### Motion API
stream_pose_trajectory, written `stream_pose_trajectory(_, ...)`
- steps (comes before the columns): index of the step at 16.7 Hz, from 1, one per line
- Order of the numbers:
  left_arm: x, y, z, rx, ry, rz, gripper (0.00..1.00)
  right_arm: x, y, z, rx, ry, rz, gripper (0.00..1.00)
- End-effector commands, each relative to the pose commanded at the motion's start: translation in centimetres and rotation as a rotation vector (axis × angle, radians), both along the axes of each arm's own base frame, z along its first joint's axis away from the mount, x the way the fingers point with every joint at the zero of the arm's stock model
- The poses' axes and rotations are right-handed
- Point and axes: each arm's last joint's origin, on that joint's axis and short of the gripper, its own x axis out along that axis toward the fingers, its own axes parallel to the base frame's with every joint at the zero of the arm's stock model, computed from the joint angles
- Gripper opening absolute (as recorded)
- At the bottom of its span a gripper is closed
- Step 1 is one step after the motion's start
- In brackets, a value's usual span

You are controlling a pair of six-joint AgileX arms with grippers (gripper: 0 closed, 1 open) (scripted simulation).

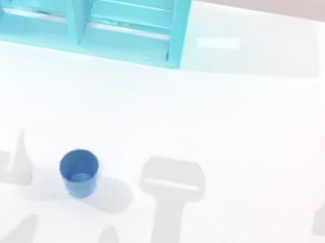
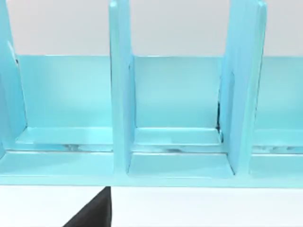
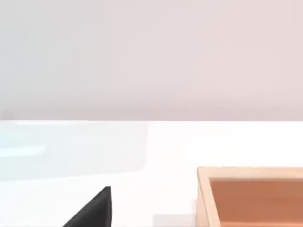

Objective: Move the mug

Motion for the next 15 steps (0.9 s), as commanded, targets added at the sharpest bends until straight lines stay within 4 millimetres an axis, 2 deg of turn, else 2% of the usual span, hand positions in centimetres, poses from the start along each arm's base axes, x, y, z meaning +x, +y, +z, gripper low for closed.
stream_pose_trajectory(5, 0.1, -0.3, 0.8, -0.018, 0.068, -0.027, 1.0, 0.0, 0.0, 0.0, 0.0, 0.0, 0.0, 1.0)
stream_pose_trajectory(9, 0.8, -1.3, 3.8, -0.078, 0.298, -0.098, 1.0, 0.0, 0.0, 0.0, 0.0, 0.0, 0.0, 1.0)
stream_pose_trajectory(12, 2.9, -2.7, 6.9, -0.127, 0.534, -0.147, 1.0, 0.0, 0.0, 0.0, 0.0, 0.0, 0.0, 1.0)
stream_pose_trajectory(15, 6.3, -5.1, 9.5, -0.157, 0.789, -0.173, 1.0, 0.0, 0.0, 0.0, 0.0, 0.0, 0.0, 1.0)
